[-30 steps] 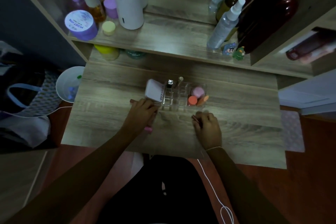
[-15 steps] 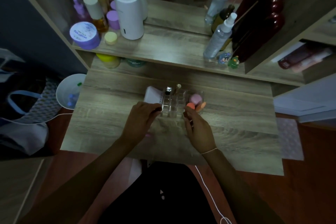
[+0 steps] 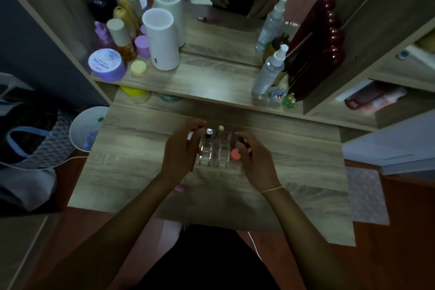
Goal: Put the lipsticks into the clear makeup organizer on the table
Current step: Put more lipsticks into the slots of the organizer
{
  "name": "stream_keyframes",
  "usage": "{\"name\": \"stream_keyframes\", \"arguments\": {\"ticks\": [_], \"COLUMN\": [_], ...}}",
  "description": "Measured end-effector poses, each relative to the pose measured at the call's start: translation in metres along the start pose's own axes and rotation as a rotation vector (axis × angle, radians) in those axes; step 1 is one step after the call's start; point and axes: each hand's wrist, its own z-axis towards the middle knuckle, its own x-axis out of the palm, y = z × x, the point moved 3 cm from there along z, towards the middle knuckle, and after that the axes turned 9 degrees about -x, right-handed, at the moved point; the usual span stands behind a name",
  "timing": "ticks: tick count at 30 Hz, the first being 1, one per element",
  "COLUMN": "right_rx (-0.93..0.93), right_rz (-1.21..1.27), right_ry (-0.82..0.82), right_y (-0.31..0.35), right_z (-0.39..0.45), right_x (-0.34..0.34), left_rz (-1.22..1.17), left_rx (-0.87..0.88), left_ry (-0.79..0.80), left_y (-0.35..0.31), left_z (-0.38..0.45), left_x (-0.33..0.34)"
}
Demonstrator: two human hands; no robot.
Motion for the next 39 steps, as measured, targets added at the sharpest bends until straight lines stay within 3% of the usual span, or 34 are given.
{"name": "stream_keyframes", "arguments": {"ticks": [4,7,10,13,17,23,30,34,39], "right_rx": [0.086,0.109,0.059,-0.020,-0.120,-0.089,-0.064,-0.093,-0.105], "right_rz": [0.059,0.060,0.017,-0.038,-0.074,-0.004,-0.025,-0.010,0.000], "right_ry": [-0.018,0.026,0.085,0.074,0.029,-0.015,-0.003,-0.001,0.023], "right_y": [-0.006,-0.013,-0.017,-0.019,-0.016,-0.013,-0.014,-0.013,-0.017], "right_z": [0.014,0.023,0.031,0.037,0.043,0.045,0.047,0.045,0.044], "right_x": [-0.012,-0.015,-0.015,-0.016,-0.016,-0.009,-0.004,0.000,0.005], "left_rz": [-0.159,-0.375,-0.655,-0.862,-0.963,-1.079,-1.124,-1.049,-1.138], "left_rx": [-0.153,-0.408,-0.687,-0.801,-0.832,-0.949,-1.017,-0.959,-0.908], "left_ry": [0.064,0.178,0.260,0.363,0.342,0.273,0.331,0.320,0.289], "left_y": [-0.003,0.013,0.024,0.029,0.036,0.043,0.048,0.044,0.043], "left_z": [0.009,0.013,0.008,0.003,-0.006,-0.021,-0.025,-0.031,-0.033], "left_x": [0.004,0.009,0.014,0.019,0.017,0.014,0.017,0.015,0.017]}}
